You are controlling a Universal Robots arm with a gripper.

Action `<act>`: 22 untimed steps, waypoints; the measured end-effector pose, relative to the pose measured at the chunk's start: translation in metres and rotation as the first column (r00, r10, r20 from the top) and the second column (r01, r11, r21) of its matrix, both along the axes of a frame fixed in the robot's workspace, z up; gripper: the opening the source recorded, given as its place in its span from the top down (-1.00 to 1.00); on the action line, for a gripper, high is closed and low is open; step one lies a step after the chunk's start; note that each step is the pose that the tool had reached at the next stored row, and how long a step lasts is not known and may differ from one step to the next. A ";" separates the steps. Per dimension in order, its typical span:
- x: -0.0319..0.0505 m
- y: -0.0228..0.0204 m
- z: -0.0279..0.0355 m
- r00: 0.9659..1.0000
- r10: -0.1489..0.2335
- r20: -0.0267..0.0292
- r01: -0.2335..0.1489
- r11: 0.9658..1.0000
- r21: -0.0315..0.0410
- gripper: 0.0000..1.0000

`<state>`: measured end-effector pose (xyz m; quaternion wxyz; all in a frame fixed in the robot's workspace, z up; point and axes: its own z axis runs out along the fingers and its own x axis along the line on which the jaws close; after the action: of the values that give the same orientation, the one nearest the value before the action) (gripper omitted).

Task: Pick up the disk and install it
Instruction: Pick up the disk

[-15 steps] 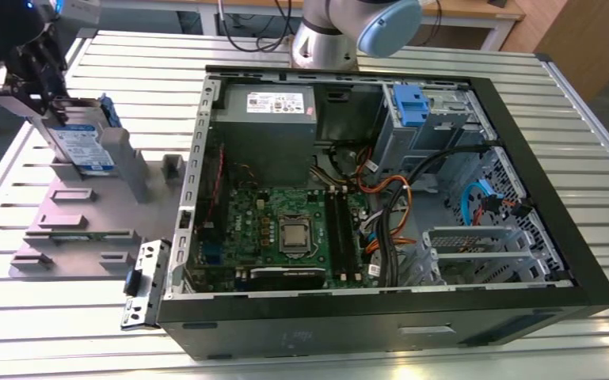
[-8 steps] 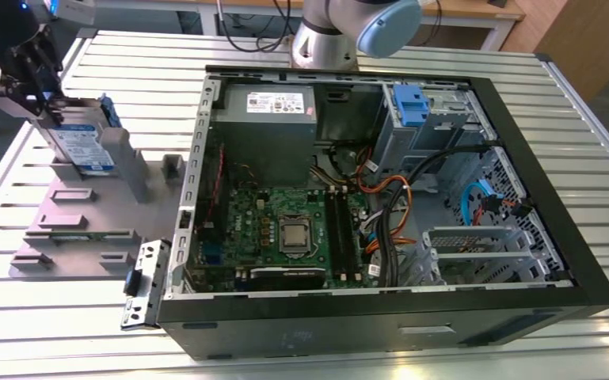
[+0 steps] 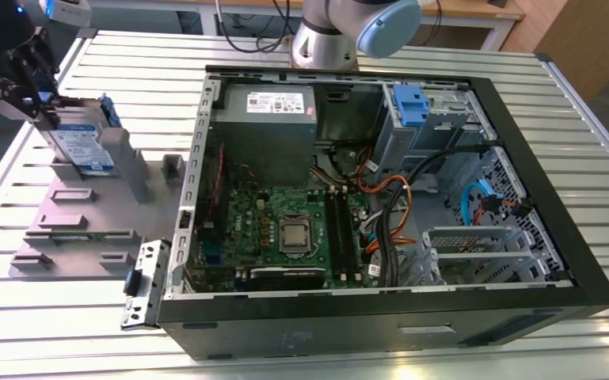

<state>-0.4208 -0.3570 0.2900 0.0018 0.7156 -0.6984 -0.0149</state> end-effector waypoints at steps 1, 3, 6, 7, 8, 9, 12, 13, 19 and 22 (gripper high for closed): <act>0.0000 0.0000 -0.0008 1.000 0.000 0.000 0.000 1.000 0.000 0.06; -0.0003 0.0000 -0.0020 1.000 0.000 0.000 0.000 1.000 0.000 0.06; -0.0004 0.0000 -0.0032 1.000 0.000 0.000 0.000 1.000 0.000 0.06; -0.0005 0.0000 -0.0035 1.000 0.000 0.000 0.000 1.000 0.000 0.06; -0.0005 0.0000 -0.0038 1.000 0.001 0.000 -0.001 1.000 0.000 0.06; -0.0005 0.0000 -0.0041 1.000 0.001 0.000 -0.001 1.000 0.000 0.06; -0.0005 0.0000 -0.0047 1.000 0.002 0.000 -0.002 1.000 0.000 0.06; -0.0004 0.0000 -0.0049 1.000 0.002 0.000 -0.002 1.000 0.000 0.06; -0.0005 0.0000 -0.0052 1.000 0.003 0.000 -0.003 1.000 0.000 0.06; -0.0005 0.0000 -0.0053 1.000 0.003 0.000 -0.003 1.000 0.000 0.06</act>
<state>-0.4213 -0.3570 0.2847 0.0020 0.7165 -0.6974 -0.0150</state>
